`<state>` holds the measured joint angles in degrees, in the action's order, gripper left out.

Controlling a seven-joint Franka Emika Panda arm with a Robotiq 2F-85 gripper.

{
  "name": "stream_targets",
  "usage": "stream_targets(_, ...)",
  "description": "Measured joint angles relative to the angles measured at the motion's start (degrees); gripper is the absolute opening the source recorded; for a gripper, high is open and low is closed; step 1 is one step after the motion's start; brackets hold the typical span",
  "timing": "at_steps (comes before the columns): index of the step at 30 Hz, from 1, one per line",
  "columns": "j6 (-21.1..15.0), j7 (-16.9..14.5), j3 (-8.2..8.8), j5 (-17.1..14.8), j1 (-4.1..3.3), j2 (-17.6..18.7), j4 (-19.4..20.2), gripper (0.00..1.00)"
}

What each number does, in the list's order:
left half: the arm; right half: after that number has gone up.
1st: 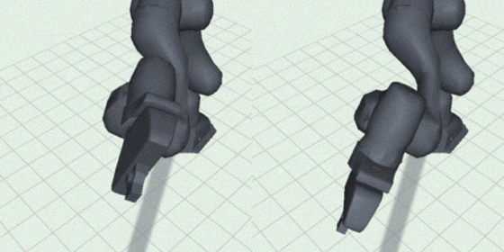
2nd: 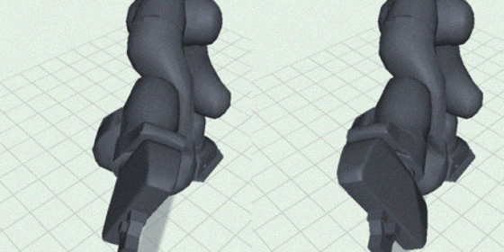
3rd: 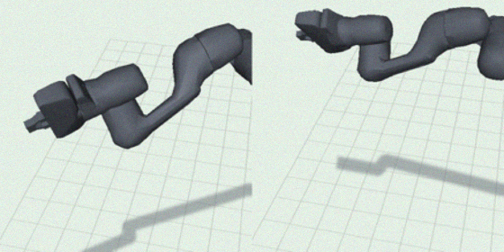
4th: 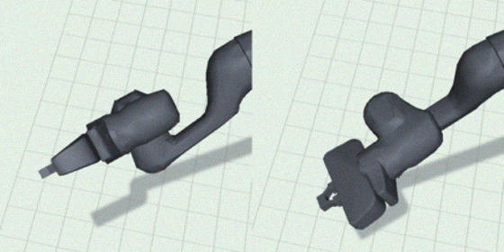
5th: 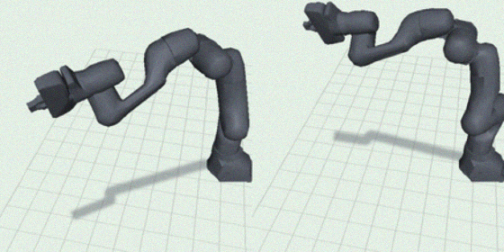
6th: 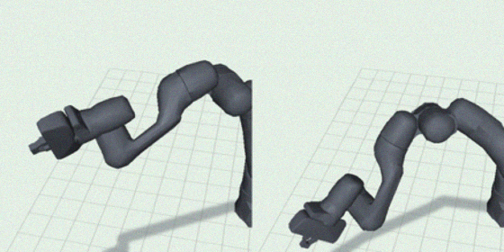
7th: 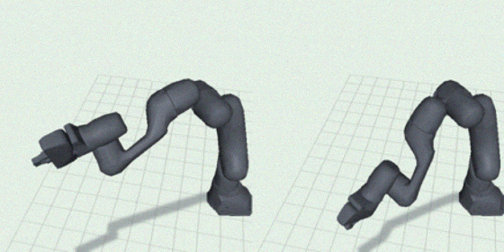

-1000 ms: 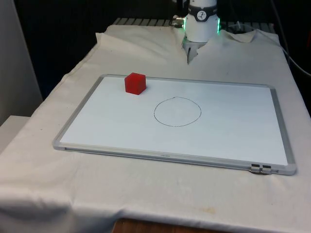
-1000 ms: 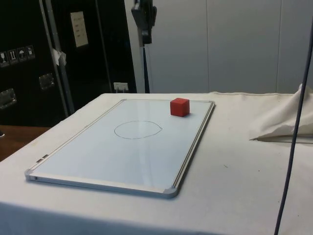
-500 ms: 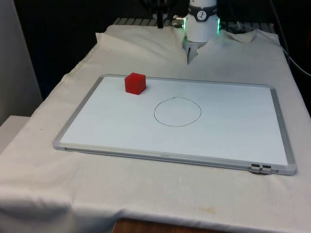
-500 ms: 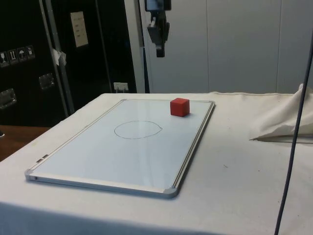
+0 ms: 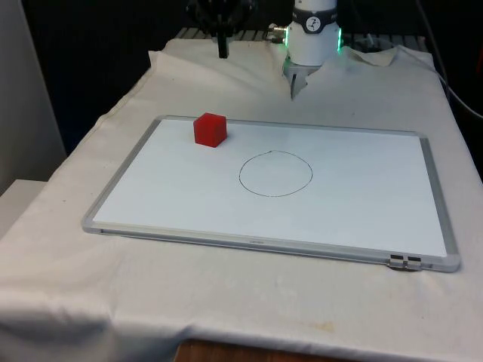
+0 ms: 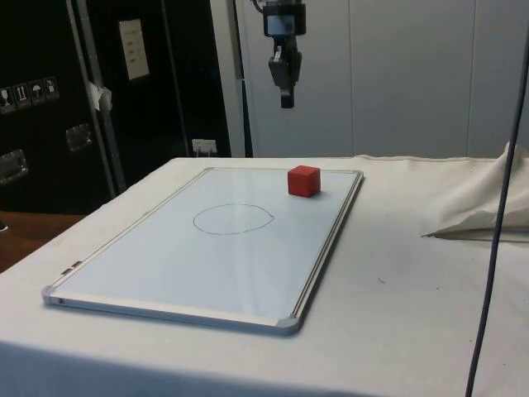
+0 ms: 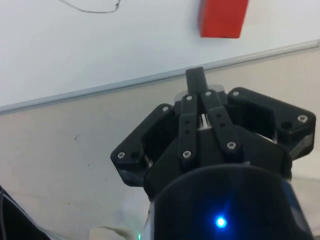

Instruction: Push the cube into the marked area.

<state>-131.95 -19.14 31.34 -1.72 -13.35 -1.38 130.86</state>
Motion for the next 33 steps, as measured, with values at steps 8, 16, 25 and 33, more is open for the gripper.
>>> stream_targets(8,-1.6,-2.9,2.69,0.0,0.0,0.8,0.6,0.0)
stream_targets(16,-6.5,-6.4,5.9,-0.6,0.06,1.4,3.8,0.0)
stream_targets(25,-12.0,-8.3,6.93,-4.5,0.06,5.4,5.0,0.0)
stream_targets(33,-16.7,-9.2,7.1,-8.8,0.06,9.7,5.9,0.0)
